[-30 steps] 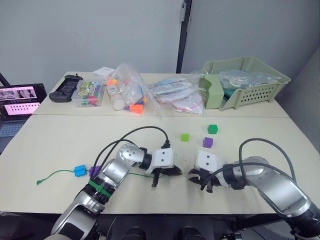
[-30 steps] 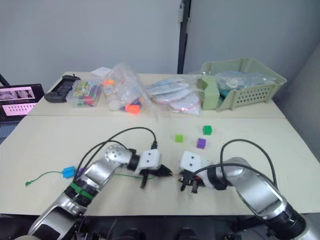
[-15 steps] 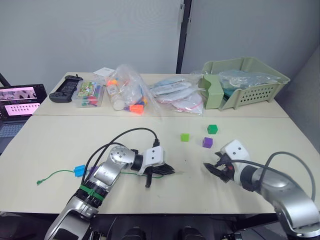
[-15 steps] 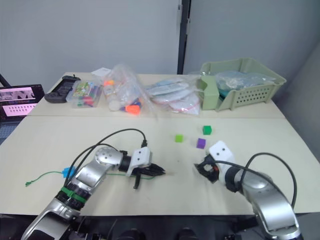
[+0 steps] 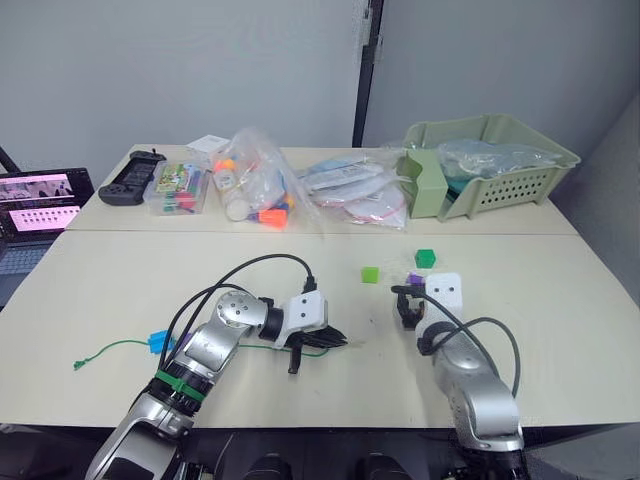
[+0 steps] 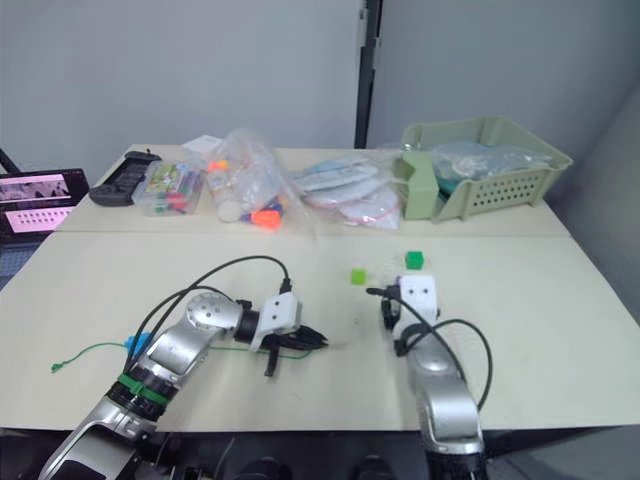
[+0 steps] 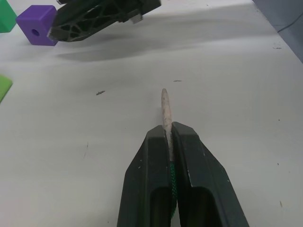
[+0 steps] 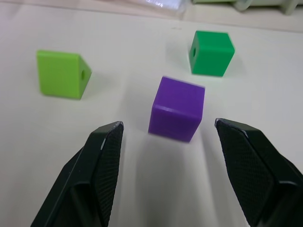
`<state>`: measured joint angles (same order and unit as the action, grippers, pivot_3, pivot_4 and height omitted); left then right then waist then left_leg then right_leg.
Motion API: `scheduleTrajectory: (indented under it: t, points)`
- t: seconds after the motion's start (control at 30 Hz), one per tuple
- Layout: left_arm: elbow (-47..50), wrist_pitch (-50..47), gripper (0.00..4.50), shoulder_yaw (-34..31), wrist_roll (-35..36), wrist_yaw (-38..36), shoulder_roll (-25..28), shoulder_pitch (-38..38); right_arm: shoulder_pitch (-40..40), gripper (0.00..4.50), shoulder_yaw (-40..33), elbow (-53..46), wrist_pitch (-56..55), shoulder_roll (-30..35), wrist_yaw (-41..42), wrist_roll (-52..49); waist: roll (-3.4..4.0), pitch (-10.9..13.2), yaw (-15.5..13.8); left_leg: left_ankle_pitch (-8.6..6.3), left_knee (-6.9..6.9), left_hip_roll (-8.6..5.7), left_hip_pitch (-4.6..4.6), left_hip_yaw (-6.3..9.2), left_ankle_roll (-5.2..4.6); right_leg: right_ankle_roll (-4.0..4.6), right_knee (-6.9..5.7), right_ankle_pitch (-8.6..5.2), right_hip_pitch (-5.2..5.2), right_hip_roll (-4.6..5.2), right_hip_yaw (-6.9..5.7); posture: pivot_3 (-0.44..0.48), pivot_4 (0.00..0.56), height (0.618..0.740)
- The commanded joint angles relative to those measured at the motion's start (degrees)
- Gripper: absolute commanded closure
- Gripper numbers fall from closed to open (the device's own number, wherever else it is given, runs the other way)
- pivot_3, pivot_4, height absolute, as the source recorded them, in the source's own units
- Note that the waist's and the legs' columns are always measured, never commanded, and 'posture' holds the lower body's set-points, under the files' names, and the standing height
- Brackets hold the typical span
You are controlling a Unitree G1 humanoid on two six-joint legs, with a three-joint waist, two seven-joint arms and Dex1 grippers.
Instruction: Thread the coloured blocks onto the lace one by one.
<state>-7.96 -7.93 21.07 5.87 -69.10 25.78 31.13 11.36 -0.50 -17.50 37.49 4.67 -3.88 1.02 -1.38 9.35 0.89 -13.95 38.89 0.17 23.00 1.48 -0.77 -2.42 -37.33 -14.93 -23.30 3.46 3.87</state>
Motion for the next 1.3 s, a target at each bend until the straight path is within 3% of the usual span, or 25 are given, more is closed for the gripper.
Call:
scheduleTrajectory:
  t: [0.03, 0.2, 0.37, 0.4, 0.57, 0.8, 0.93, 1.03, 1.17, 1.3]
  points:
    - [1.95, 0.09, 4.50, -0.90, 0.54, 0.26, 0.25, 0.39, 2.45, 1.24, -1.07, 4.78, -5.65, -0.73, -1.55, 0.84, 0.00, 0.00, 0.15, 0.00, -0.01, 0.00, -0.02, 0.00, 0.00, 0.00, -0.08, 0.00, -0.01, 0.00, 0.00, 0.000, 0.150, 0.740]
    - [1.95, 0.19, 4.50, -0.89, 0.61, 0.29, 0.34, 0.19, 7.16, 1.24, -3.53, 16.20, -12.54, -1.50, -2.37, -0.59, 0.00, 0.00, 0.53, 0.00, -0.03, -0.03, -0.16, -0.01, 0.00, 0.01, -0.31, 0.00, -0.01, 0.00, 0.05, 0.000, 0.150, 0.740]
    - [2.07, 0.13, 4.50, -1.01, 0.57, 0.51, 0.58, -0.01, 7.96, 1.24, -3.62, 18.69, -15.42, -2.27, -1.56, -1.22, 0.00, 0.00, 0.88, 0.00, -0.04, -0.05, -0.16, 0.04, 0.00, 0.01, -0.36, 0.00, -0.01, 0.01, 0.05, 0.000, 0.150, 0.740]
    - [2.11, 0.08, 4.50, -1.01, 0.60, 0.52, 0.63, -0.02, 7.93, 1.74, -3.73, 18.87, -16.00, -2.49, -1.58, -1.40, 0.00, 0.00, 0.98, 0.00, -0.05, -0.05, -0.16, 0.04, 0.00, 0.01, -0.36, 0.01, -0.01, 0.01, 0.05, 0.000, 0.150, 0.740]
    - [2.23, -0.12, 4.50, -0.91, 0.65, 0.56, 0.83, -0.04, 6.26, 3.32, -3.22, 16.92, -17.05, -3.42, -1.59, -1.68, 0.00, 0.00, 1.34, 0.00, -0.07, -0.05, -0.16, 0.06, 0.00, 0.01, -0.40, 0.00, -0.03, 0.01, 0.05, 0.000, 0.150, 0.740]
    - [2.38, -0.08, 4.50, -0.81, 0.74, 0.41, 1.00, -0.17, -0.96, 3.33, -0.69, 6.19, -15.93, -5.82, -2.17, -1.39, 0.00, 0.00, 1.47, 0.00, -0.11, -0.06, -0.14, 0.08, 0.00, 0.01, -0.42, 0.00, -0.08, 0.03, 0.05, 0.000, 0.150, 0.740]
    - [2.14, 0.19, 4.50, -0.92, 0.77, 0.42, 1.08, -0.27, -16.74, 3.33, 8.61, -10.67, -9.19, -5.76, -1.75, 1.60, 0.02, -0.01, 1.22, -0.01, -0.13, -0.04, -0.09, 0.12, 0.00, 0.01, -0.42, 0.00, -0.12, 0.03, 0.04, 0.000, 0.150, 0.740]
    - [1.63, 0.43, 4.50, -0.82, 0.75, 0.42, 0.80, 0.13, -23.70, 3.33, 13.12, -16.51, -6.37, -4.57, -0.54, 2.01, 0.02, -0.01, 1.43, -0.01, -0.13, -0.05, -0.04, 0.06, -0.01, 0.00, -0.34, -0.01, -0.16, 0.06, 0.07, 0.000, 0.150, 0.740]
    - [1.19, 0.65, 4.50, -0.82, 0.65, 0.28, 0.53, 0.55, -27.93, 3.33, 16.43, -20.53, -1.75, -3.24, 1.41, 1.70, 0.02, -0.01, 1.33, 0.00, -0.10, 0.09, -0.12, 0.03, 0.00, 0.01, -0.09, -0.06, -0.01, -0.08, 0.04, 0.000, 0.150, 0.740]
    - [0.66, 0.72, 4.50, -0.80, 0.52, 0.21, 0.29, 1.28, -29.35, 3.33, 16.04, -19.26, 3.73, -5.90, 2.23, -1.13, 0.01, -0.02, 0.70, -0.02, -0.14, 0.10, -0.11, 0.10, -0.02, 0.04, -0.18, -0.12, -0.01, -0.07, -0.02, 0.000, 0.150, 0.740]
